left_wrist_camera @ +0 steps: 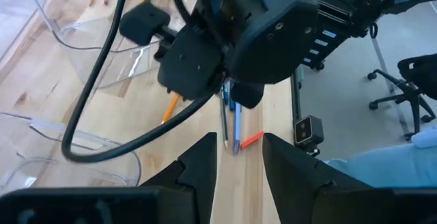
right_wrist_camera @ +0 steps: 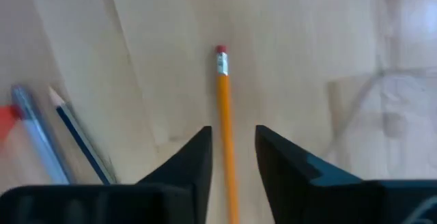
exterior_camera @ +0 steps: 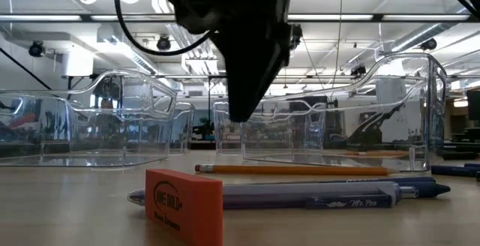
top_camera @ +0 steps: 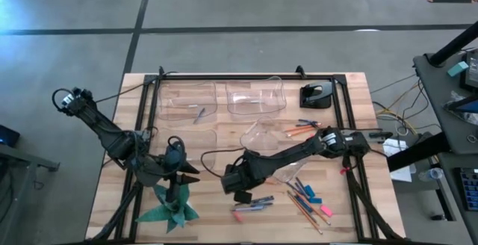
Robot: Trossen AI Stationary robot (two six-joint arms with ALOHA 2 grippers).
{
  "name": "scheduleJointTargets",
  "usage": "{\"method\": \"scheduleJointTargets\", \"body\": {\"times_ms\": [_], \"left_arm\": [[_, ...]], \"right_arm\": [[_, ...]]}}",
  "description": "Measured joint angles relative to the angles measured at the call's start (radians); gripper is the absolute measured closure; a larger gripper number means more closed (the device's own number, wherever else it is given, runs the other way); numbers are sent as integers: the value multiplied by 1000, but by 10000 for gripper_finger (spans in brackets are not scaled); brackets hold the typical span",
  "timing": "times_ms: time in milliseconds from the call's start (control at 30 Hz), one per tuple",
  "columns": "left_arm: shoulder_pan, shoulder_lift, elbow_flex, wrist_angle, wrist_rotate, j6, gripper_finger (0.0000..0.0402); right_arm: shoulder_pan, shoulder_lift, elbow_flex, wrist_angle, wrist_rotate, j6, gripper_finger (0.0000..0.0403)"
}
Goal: Sort crayons/erasers/pens/pencils in bins
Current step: Put the orange pencil into the top right transparent bin
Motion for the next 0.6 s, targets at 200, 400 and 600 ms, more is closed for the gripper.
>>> {"method": "scheduleJointTargets", "body": {"times_ms": [200,400,600], "left_arm": [[0,0,0,9,-1,-2,297],[0,0,0,21,-2,0,297],[0,0,0,21,-2,0,297]], "right_arm": [[-30,54,0,36,-162,179,242],[-64,103,12,24,-145,173,239],[-69,106,14,34,-132,148,243]]}}
